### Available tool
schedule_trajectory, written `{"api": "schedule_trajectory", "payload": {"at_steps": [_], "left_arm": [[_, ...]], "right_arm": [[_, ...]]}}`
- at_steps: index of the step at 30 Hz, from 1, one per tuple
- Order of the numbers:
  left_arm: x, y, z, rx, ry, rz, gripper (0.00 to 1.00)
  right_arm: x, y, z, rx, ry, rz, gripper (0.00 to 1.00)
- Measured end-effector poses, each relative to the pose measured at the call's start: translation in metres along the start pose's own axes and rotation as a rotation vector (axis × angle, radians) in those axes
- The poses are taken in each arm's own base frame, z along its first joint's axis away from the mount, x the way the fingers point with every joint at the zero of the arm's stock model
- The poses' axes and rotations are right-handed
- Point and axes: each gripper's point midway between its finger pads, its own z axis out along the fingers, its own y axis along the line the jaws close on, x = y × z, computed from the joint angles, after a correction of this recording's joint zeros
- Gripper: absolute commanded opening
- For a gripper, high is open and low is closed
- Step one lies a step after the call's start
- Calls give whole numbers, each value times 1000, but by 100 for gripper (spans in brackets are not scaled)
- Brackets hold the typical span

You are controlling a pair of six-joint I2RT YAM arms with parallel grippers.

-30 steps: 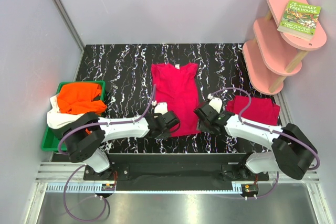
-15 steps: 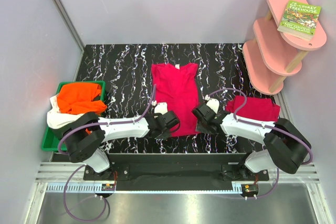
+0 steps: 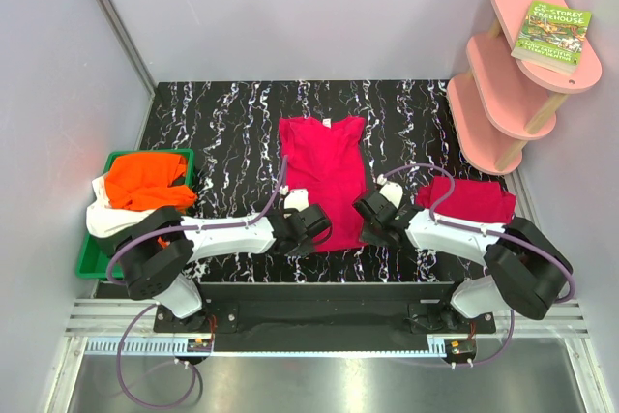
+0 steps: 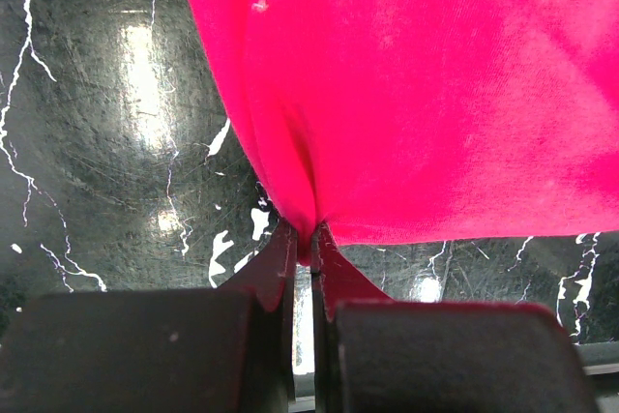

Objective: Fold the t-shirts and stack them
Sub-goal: Grab one side of the 2/3 rectangular tshirt with both arms

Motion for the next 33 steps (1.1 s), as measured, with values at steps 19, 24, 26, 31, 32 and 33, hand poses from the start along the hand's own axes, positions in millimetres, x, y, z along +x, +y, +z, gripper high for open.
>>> {"api": "schedule_trajectory", "payload": {"at_steps": [19,24,26,31,32,33], "left_arm": [[0,1,0,-8,0,3,0],[0,2,0,-12,1,7,0],[0,1,-1,-10,0,9,0],[-3,0,-4,-4,-9,6,0],[-5,-1,-6,1,-15,5,0],[-6,-1,-8,3,-21,4,0]], "right_arm": [[6,11,1,-63,16,92,0],[18,0,-12,-49,35,63,0],[22,-4,-18,-42,44,49,0],[24,-5,-33,-61,36,29,0],[23,-5,-36,-68,29,28,0],[22,-5,-38,-72,22,27,0]]}}
